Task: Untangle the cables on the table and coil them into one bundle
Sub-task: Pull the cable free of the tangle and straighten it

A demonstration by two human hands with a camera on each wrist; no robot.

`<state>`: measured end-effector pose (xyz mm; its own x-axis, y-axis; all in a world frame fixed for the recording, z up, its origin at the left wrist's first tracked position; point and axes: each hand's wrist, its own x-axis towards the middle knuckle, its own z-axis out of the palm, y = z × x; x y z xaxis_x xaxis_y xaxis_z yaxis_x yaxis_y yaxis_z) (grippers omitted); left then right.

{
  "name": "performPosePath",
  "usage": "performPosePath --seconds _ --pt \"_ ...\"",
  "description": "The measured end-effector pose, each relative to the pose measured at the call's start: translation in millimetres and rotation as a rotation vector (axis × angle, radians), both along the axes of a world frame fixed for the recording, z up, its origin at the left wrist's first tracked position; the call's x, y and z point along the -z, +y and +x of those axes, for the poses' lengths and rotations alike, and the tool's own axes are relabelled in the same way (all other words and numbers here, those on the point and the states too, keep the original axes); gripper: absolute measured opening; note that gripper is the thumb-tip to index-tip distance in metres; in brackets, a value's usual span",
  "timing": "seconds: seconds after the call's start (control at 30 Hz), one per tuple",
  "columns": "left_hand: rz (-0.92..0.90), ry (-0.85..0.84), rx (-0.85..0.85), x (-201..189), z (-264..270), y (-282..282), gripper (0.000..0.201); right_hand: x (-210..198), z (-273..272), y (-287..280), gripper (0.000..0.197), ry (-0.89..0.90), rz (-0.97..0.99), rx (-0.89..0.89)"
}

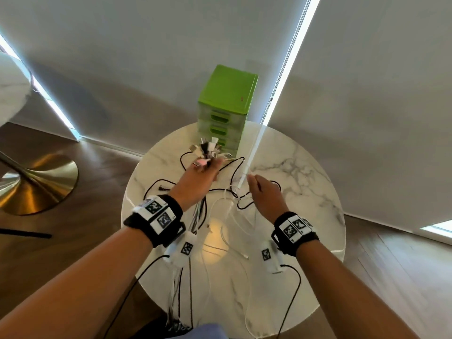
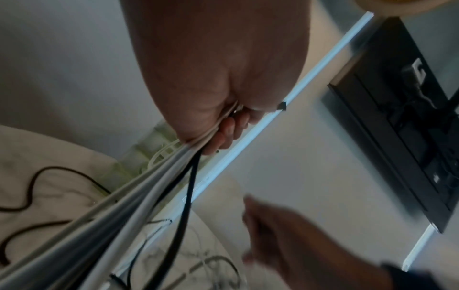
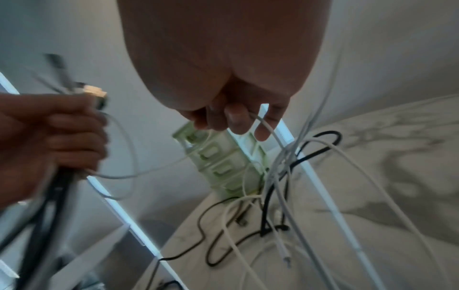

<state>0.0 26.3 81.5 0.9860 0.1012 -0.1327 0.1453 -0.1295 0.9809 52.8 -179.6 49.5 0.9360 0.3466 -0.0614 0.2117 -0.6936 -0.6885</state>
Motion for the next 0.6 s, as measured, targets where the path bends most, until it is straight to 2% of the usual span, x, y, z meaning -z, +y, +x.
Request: performPosePath --seconds 0.13,0.2,0.37,0.47,0.6 --pt "-0.004 0.100 -0.033 3 3 -19 0.048 -25 -17 23 0.032 -0.036 0.067 -0.264" --pt "-0.038 0.109 -0.027 3 6 -21 0.045 -28 -20 26 0.029 -0.026 0.052 -0.368" --pt "-0.022 0.108 -0.041 3 8 -16 0.040 -21 -16 18 0.027 0.081 0.054 -0.425" --pt "-0.085 0.056 -0.082 -4 11 -2 0.029 1 -11 0 0.028 0.173 -0.062 -0.458" --pt "-0.098 -0.052 -0.209 -23 14 32 0.032 40 -3 -36 0.031 0.236 -0.219 -0.424"
